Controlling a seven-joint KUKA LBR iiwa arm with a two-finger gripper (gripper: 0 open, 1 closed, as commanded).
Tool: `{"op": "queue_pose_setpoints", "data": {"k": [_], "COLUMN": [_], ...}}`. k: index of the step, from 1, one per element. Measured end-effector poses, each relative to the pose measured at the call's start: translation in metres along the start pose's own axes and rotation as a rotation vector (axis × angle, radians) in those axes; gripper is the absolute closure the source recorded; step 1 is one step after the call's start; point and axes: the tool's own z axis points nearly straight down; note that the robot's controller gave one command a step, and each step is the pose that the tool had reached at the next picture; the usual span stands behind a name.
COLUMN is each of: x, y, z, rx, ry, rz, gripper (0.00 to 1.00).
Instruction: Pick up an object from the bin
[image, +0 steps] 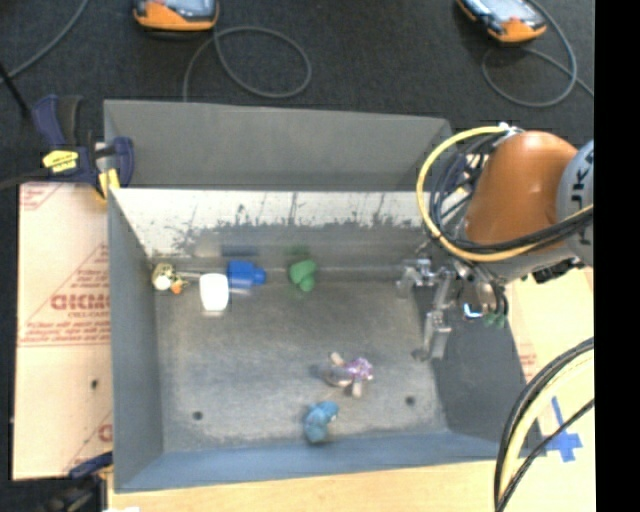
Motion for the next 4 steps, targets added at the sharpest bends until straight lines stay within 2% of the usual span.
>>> {"op": "queue_pose_setpoints", "data": {"k": [1, 2, 3, 4], "x": [-0.001, 0.011, 0.03, 0.064], "y": [0.0, 0.022, 0.043, 0.082], "z": [-0.005, 0.026, 0.077, 0.095], "rx": [0.001, 0.003, 0.003, 0.004], "ry": [-0.008, -0.011, -0.012, -0.013], "rz": [-0.002, -0.081, -0.162, -0.345], "gripper": [0.0, 0.0, 0.0, 1.0]}}
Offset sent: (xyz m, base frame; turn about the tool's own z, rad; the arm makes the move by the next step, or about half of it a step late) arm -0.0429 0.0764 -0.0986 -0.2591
